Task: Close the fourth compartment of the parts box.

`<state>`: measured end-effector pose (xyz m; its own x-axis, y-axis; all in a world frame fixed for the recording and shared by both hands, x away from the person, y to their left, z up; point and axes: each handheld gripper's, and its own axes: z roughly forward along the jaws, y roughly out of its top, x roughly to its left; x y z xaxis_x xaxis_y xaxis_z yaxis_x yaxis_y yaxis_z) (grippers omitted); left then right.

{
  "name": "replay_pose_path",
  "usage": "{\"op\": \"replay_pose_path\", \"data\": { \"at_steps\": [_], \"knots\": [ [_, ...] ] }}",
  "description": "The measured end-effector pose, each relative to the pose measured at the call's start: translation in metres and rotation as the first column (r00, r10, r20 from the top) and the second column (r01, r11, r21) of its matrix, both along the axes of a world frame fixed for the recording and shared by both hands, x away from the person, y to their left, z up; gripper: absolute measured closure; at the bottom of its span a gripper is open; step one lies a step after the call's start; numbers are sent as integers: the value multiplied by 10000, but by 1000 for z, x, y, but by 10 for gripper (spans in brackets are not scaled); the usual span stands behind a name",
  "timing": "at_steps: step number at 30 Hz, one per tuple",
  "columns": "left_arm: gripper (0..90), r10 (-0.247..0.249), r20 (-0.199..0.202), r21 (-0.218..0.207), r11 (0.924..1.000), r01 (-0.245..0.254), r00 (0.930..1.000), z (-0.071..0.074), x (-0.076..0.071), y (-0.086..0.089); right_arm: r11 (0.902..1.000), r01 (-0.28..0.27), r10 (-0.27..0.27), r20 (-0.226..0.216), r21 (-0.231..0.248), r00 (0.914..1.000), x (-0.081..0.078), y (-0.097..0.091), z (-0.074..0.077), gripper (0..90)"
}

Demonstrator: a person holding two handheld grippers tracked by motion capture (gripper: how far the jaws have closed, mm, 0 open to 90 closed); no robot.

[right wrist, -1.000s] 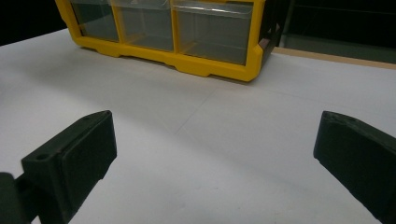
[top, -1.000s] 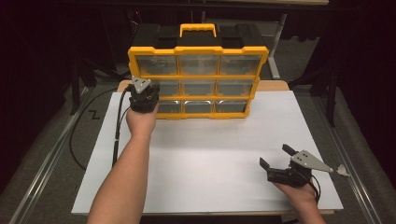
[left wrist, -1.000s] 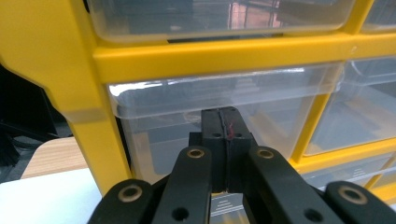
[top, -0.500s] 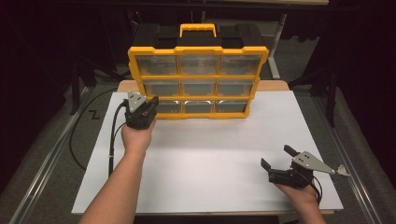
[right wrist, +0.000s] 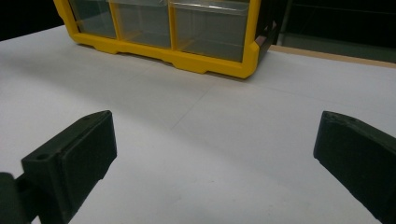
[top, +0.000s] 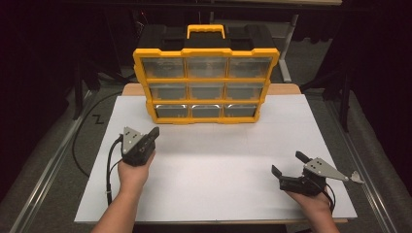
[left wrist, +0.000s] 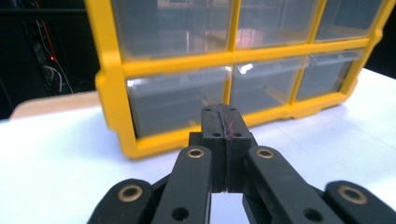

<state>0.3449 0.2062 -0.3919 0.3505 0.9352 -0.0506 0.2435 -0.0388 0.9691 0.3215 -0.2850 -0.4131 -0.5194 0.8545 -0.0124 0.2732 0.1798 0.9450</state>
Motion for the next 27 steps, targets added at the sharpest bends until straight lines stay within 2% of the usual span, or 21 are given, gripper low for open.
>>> {"op": "replay_pose_path", "data": {
  "at_steps": [4,7,11,14,16,18,21,27],
  "knots": [
    [897,-10,-131,-66,10000,9,9999,-16,-18,9,9999,-38,37,-86,-99,10000,2,3,-2,7],
    [897,-64,-142,-42,10000,64,9999,-22,-29,13,9998,-66,65,-84,-161,9999,1,5,-2,7],
    [896,-288,-182,55,9996,289,9994,-26,-44,18,9996,-108,107,-79,-243,9999,-2,5,-3,8],
    [897,-419,5,224,9989,419,9991,-26,-57,22,9997,-59,57,-61,-224,10000,-4,2,-3,7],
    [896,-455,95,75,9989,454,9989,-26,-63,26,9998,-19,18,-77,-192,10000,-5,1,-3,7],
    [896,-462,60,-158,9988,463,9989,-28,-65,28,9998,14,-15,-48,-199,10000,-5,-2,-3,7],
    [894,-377,246,469,9982,366,9990,-30,-61,25,9998,175,-176,-113,-114,9998,-5,-5,-3,7],
    [833,-668,-30,616,9959,669,9978,-35,-56,21,9994,329,-330,-189,-55,9993,-3,-6,-5,8]
  ]
}}
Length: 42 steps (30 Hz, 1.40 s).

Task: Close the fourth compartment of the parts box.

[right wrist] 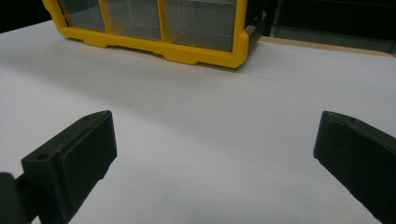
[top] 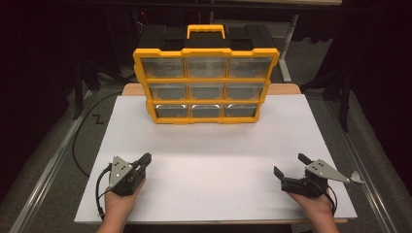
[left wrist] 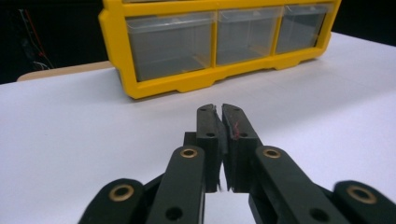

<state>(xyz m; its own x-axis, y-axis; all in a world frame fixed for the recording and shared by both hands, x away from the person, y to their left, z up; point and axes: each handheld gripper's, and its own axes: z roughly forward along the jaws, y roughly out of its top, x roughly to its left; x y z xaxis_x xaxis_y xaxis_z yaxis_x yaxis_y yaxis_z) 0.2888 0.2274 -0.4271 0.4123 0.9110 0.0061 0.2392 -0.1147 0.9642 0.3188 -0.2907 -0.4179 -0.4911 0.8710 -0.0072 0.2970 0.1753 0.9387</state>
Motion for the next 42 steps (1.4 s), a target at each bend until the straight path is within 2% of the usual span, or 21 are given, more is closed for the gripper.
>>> {"op": "replay_pose_path", "data": {
  "at_steps": [6,9,13,19,20,23,25,30,32,42],
  "knots": [
    [686,125,-6,-193,9997,-125,9999,1,-1,2,10000,-21,21,-26,-33,10000,1,4,0,8],
    [568,162,-32,-376,9992,-163,9999,1,-1,5,10000,-11,11,-25,-57,10000,2,6,0,8],
    [415,328,-122,-355,9988,-332,9994,1,-2,8,10000,19,-19,-9,-27,10000,2,6,0,7],
    [289,-15,-281,-455,9990,2,9996,1,-1,9,10000,-13,13,-10,-45,10000,2,6,0,8],
    [259,60,-332,-403,9992,-73,9994,1,0,8,10000,-6,6,-32,-46,10000,3,6,-1,8],
    [123,35,-620,-361,9993,-57,9981,1,4,6,10000,-9,9,-44,-44,10000,3,6,-1,8],
    [0,186,-721,-240,9995,-204,9972,2,6,5,10000,-15,15,-32,-64,10000,4,6,-1,7],
    [0,46,-485,-418,9991,-66,9988,5,4,8,10000,-52,52,5,-66,10000,2,6,0,7],
    [0,30,-502,-251,9997,-43,9987,4,4,8,9999,-83,84,70,-70,9999,1,7,1,8],
    [0,-5,-719,-229,9997,-11,9974,2,5,8,9999,-106,107,8,-72,9999,3,7,0,7]
  ]
}}
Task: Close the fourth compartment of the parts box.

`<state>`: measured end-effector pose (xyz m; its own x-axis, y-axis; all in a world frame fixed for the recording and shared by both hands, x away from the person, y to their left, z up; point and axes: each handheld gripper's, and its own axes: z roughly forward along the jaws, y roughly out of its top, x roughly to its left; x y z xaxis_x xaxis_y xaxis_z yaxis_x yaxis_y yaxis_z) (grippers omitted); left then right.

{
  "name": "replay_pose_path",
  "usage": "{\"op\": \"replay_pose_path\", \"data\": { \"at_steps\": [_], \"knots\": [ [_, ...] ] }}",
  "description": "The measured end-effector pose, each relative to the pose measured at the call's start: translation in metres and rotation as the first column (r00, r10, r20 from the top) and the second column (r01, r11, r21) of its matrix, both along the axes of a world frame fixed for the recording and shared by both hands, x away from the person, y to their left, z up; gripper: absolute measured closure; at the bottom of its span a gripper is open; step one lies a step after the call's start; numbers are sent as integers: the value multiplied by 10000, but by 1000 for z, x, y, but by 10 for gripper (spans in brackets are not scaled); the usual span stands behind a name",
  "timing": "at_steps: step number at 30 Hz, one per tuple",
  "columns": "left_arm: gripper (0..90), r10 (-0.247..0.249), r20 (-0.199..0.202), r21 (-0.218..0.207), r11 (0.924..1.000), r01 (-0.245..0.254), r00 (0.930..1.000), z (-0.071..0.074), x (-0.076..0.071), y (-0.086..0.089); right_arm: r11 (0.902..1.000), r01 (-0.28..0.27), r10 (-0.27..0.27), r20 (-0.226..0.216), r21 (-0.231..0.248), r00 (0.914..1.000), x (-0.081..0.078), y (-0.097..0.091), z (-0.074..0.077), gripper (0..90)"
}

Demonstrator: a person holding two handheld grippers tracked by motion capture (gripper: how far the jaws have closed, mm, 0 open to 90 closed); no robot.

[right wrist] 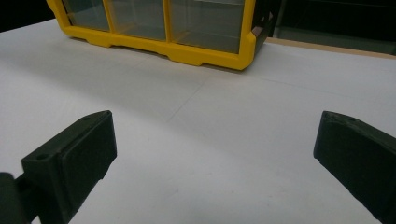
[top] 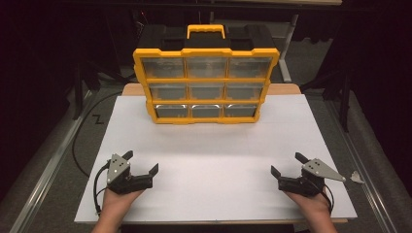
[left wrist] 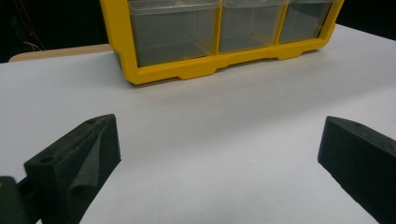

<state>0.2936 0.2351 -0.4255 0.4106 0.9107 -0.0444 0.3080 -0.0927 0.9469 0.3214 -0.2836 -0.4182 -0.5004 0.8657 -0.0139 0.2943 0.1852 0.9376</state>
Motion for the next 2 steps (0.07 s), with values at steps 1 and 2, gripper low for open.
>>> {"op": "replay_pose_path", "data": {
  "at_steps": [1,2],
  "knots": [
    [0,10,-8,12,10000,-10,10000,0,0,0,10000,7,-7,3,-1,10000,0,0,0,7],
    [0,23,-5,31,10000,-23,10000,0,0,-1,10000,3,-3,-3,3,10000,0,0,0,7]
  ]
}}
